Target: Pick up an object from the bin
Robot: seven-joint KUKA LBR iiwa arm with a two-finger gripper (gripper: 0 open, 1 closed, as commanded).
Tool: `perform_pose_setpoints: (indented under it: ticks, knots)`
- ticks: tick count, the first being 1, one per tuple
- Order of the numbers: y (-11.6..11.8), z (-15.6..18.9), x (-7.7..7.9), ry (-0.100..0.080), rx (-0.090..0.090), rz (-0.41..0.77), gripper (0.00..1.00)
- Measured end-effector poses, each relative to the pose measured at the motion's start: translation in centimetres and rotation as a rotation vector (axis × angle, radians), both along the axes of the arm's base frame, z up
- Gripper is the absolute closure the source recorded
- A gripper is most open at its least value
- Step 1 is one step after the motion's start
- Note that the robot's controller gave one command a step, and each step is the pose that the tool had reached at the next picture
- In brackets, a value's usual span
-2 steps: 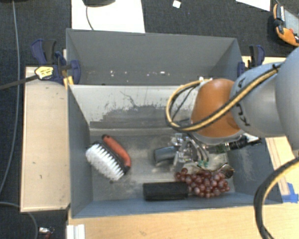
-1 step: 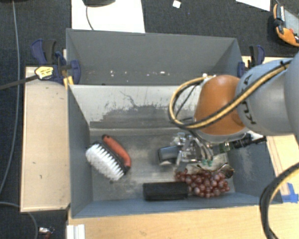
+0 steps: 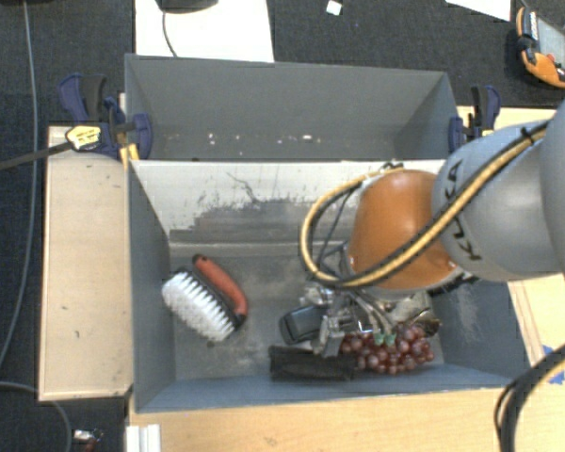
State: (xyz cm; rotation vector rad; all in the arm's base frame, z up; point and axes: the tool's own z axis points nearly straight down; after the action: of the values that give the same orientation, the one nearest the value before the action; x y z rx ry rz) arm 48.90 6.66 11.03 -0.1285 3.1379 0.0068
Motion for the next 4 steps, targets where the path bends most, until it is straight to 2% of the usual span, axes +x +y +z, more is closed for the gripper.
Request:
perform_pose_setpoints:
  ticks: [1,2,3,4]
  knots:
    - [-3.4,-0.6,4.1,-0.008,-0.002,-0.216,1.0]
    - [-0.1,1.1,-1.2,-0.001,0.002,0.0,1.0]
    - [-3.9,-0.3,3.6,-0.006,-0.005,-0.234,1.0]
    - [-3.9,-0.3,3.6,-0.006,-0.005,-0.234,1.0]
